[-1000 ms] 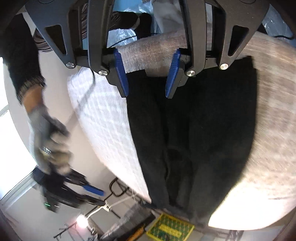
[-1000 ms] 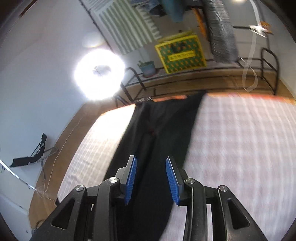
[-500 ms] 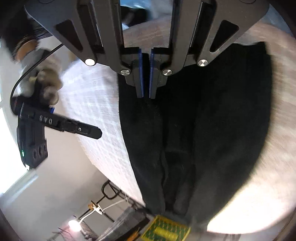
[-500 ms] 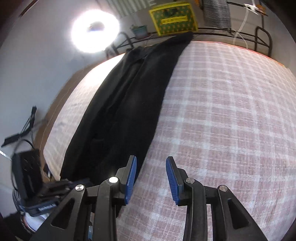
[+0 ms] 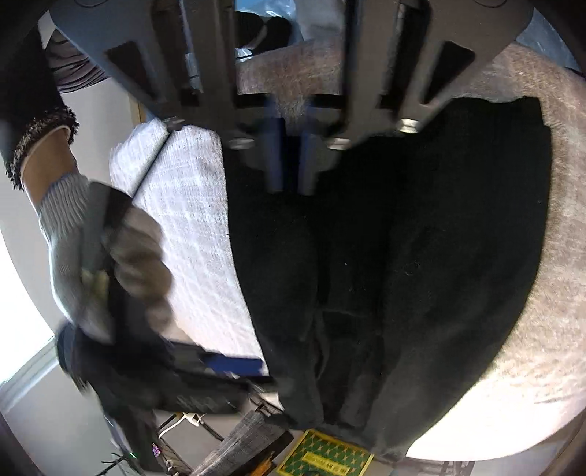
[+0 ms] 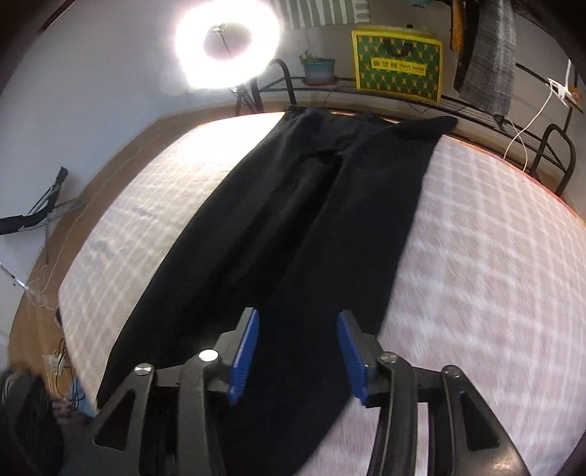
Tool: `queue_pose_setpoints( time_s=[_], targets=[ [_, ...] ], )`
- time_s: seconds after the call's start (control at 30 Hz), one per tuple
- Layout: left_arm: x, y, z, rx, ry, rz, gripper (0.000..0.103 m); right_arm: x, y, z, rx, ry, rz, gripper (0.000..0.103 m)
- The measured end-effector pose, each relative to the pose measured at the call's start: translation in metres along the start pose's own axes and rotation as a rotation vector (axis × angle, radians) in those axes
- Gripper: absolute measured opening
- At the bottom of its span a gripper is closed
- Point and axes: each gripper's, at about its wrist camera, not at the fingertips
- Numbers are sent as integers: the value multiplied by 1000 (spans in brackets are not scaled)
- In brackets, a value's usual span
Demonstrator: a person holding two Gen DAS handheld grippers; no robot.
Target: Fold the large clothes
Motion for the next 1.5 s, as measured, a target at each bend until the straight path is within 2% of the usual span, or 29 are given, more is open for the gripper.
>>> queue_pose_setpoints(
  time_s=[0.07, 0.1, 0.13, 0.17, 0.2, 0.27, 0.3, 0.37, 0.43, 0.53, 0.6, 0.67, 0.73, 0.8, 0.93, 0.97, 1.1, 1.23, 1.37, 1.5],
  targets=[
    [1, 3, -1, -8, 12, -5, 25, 10, 15, 1, -10, -1, 24, 48],
    [0, 6, -4, -8, 35, 0, 19, 13, 25, 2, -28, -3, 48, 47],
    [0, 9, -7, -9, 53, 8, 2, 15, 35, 4, -45, -9, 78, 44],
    [0, 10, -9, -8, 67, 11, 2, 15, 42, 5, -58, -14, 96, 28],
    [-1, 6, -10, -1, 75, 2, 1, 14, 51, 7, -82, -27, 122, 18],
    [-1, -4, -10, 8, 72, -21, 1, 13, 52, 8, -107, -32, 112, 8],
    [0, -9, -11, 18, 81, -39, 1, 15, 47, 6, -79, -7, 94, 5],
    [-5, -20, -9, 43, 89, -57, 1, 16, 42, 2, -25, 33, 52, 5],
    [-4, -26, -6, 47, 63, -45, 1, 12, 49, 1, -28, 30, 70, 6],
    [2, -44, -13, 50, 85, -32, 1, 11, 42, -3, 53, 40, 56, 29],
    [15, -63, -27, 40, 134, -51, 2, 10, 23, -14, 106, 62, 0, 32],
    [34, -77, -35, 37, 176, -56, 16, 14, 5, -27, 116, 91, -47, 33],
    [60, -90, -43, 48, 224, -68, 27, 19, -12, -46, 105, 141, -103, 36],
    [87, -95, -45, 71, 259, -73, 28, 26, -24, -66, 97, 204, -149, 40],
    [141, -94, -39, 129, 321, -148, 28, 44, -28, -97, 56, 281, -201, 43],
    [153, -90, -35, 136, 319, -164, 28, 50, -26, -106, 43, 297, -211, 47],
    [190, -67, -8, 105, 271, -184, 28, 78, -1, -138, 13, 384, -236, 48],
    [217, -33, 12, 97, 288, -183, 28, 109, 40, -161, -17, 442, -201, 52],
    [229, -14, 31, 97, 300, -157, 28, 136, 76, -176, -106, 424, -152, 51],
    [234, -5, 43, 84, 295, -155, 28, 147, 93, -180, -117, 376, -148, 28]
  ],
)
Point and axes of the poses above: each gripper's, at about its wrist camera, not at the fingertips, and y roughly the way its jaws point, z to its left, x to its top, and after that the axes turned 12 degrees about -y, right-handed
